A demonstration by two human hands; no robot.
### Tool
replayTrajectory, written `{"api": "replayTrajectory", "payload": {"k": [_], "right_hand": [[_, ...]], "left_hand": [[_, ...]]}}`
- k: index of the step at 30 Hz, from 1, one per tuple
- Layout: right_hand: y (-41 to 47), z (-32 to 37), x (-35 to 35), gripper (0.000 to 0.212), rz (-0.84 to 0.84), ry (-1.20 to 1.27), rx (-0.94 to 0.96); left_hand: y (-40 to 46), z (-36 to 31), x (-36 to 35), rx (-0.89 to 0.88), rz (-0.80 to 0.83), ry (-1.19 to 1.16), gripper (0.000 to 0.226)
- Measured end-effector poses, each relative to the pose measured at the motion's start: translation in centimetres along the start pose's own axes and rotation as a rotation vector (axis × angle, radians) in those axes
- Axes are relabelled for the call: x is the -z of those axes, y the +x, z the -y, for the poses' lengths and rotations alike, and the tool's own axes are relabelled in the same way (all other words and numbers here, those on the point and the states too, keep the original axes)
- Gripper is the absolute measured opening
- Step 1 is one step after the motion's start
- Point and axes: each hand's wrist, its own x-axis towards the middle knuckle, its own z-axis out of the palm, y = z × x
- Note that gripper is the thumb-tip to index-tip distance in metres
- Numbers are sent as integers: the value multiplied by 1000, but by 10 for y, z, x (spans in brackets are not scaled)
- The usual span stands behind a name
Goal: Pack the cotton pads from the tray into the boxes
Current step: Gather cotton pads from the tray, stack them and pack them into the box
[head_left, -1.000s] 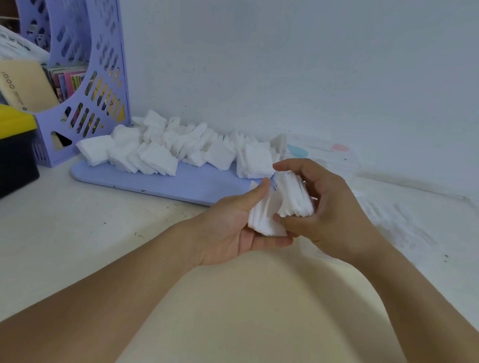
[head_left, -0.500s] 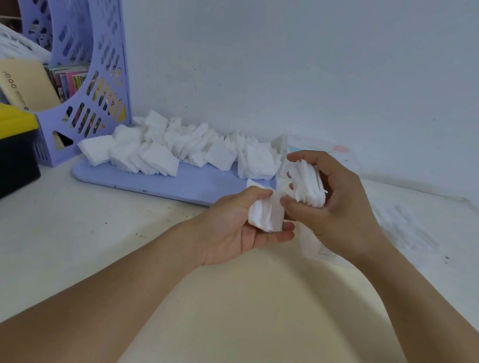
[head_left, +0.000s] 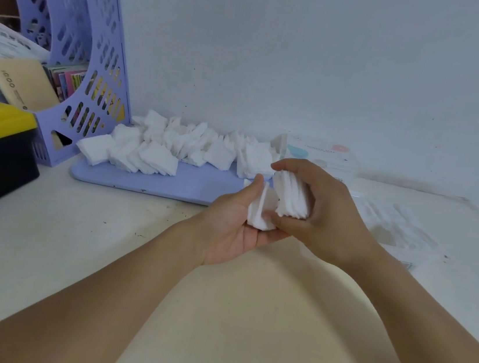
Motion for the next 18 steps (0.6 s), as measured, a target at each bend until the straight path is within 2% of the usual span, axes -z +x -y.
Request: {"api": "replayTrajectory", "payload": {"k": [5, 13, 18], "right_hand": [[0, 4, 5, 60, -7, 101, -27], [-1, 0, 0, 62, 50, 52, -51], [1, -4, 7, 52, 47, 129, -112]], "left_hand": [[-1, -4, -1, 13, -17, -142, 50], [-5, -2, -4, 21, 80, -45, 48], [-6, -2, -1, 13, 102, 17, 38]]}}
